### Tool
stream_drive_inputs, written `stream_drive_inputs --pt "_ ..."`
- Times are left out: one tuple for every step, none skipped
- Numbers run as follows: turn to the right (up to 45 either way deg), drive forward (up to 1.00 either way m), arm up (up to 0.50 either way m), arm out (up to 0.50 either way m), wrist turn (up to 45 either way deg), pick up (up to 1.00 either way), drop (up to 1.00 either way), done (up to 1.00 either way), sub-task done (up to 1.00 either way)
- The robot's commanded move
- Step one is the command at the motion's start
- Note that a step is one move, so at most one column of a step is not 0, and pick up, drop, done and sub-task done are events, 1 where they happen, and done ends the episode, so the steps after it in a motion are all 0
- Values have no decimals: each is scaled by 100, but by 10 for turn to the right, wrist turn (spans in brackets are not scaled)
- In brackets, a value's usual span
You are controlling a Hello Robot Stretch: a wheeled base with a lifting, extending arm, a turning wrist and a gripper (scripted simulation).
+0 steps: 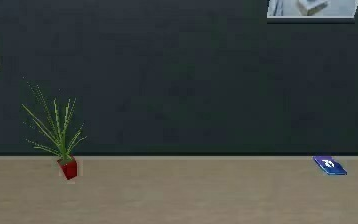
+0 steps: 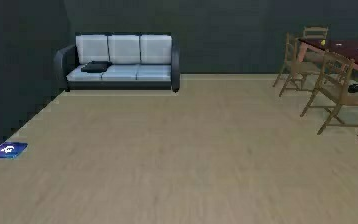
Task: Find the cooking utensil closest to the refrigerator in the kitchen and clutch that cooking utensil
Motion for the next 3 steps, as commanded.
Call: stream_drive_inputs --pt "-450 0 0 0 0 0 0 0 0" --pt "-450 0 0 0 0 0 0 0 0" --pt "-30 0 0 0 0 0 0 0 0"
